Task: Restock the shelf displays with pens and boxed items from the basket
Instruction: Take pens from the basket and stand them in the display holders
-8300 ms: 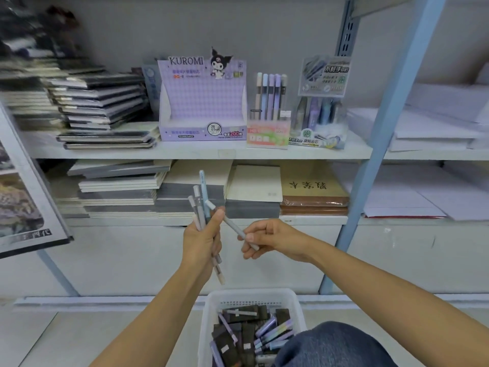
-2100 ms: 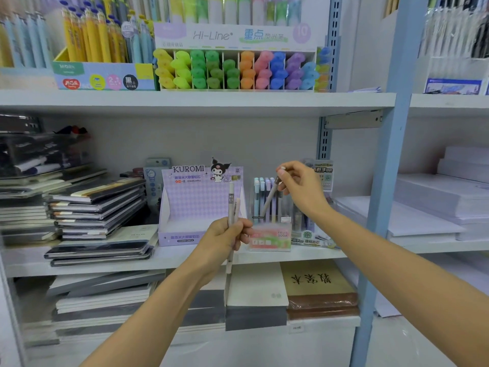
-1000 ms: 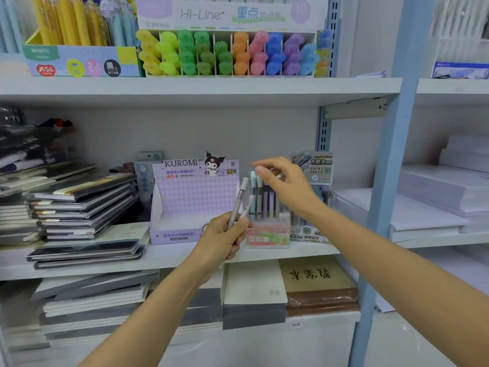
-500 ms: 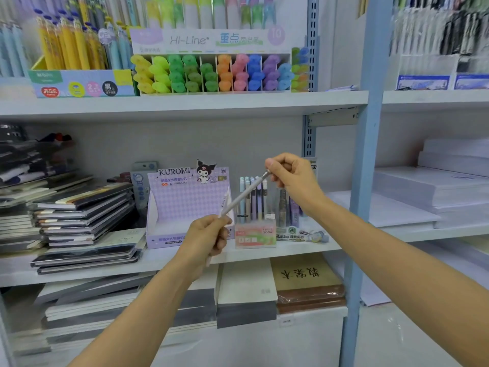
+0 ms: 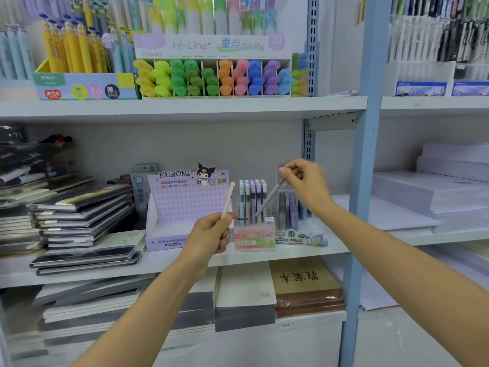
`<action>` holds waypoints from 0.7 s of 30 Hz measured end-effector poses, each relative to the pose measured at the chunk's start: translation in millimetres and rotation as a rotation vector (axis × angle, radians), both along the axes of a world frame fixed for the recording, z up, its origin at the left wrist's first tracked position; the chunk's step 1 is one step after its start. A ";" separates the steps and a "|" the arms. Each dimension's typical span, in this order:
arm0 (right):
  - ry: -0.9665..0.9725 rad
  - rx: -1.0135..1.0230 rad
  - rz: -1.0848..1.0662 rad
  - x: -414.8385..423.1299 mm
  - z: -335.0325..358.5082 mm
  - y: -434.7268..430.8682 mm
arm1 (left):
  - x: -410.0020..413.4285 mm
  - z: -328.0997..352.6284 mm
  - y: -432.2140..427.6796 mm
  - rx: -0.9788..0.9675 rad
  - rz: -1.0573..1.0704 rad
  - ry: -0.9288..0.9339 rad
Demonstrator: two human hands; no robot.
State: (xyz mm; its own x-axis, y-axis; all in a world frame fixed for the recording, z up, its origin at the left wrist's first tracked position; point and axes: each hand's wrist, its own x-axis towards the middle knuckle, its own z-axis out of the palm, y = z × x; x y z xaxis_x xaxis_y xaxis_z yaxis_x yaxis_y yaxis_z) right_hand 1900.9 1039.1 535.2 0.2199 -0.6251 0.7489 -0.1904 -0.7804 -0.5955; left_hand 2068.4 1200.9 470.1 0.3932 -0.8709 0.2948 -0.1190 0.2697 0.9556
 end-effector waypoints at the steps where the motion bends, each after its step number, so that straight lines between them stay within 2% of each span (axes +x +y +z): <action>1: 0.027 -0.016 -0.001 4.1 -1.2 -1.4 | 0.5 -0.9 -1.8 0.001 0.001 -0.007; 7: 0.207 -0.142 -0.002 25.0 -11.3 -5.3 | 3.2 -8.7 -10.7 0.004 0.007 -0.036; 15: 0.171 -0.165 -0.005 25.7 -12.9 -12.7 | 4.9 -13.8 -16.7 0.004 -0.015 -0.069; 21: 0.340 -0.142 0.027 30.6 -10.4 -16.5 | 5.9 -14.7 -17.2 -0.004 -0.034 -0.065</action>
State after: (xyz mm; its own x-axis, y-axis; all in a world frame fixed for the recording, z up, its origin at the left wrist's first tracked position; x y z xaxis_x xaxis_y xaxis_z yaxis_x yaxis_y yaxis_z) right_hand 1931.5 1022.7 524.8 0.4863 -0.5104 0.7092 -0.3369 -0.8584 -0.3868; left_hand 2074.2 1183.7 455.3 0.3430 -0.8822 0.3225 -0.1719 0.2786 0.9449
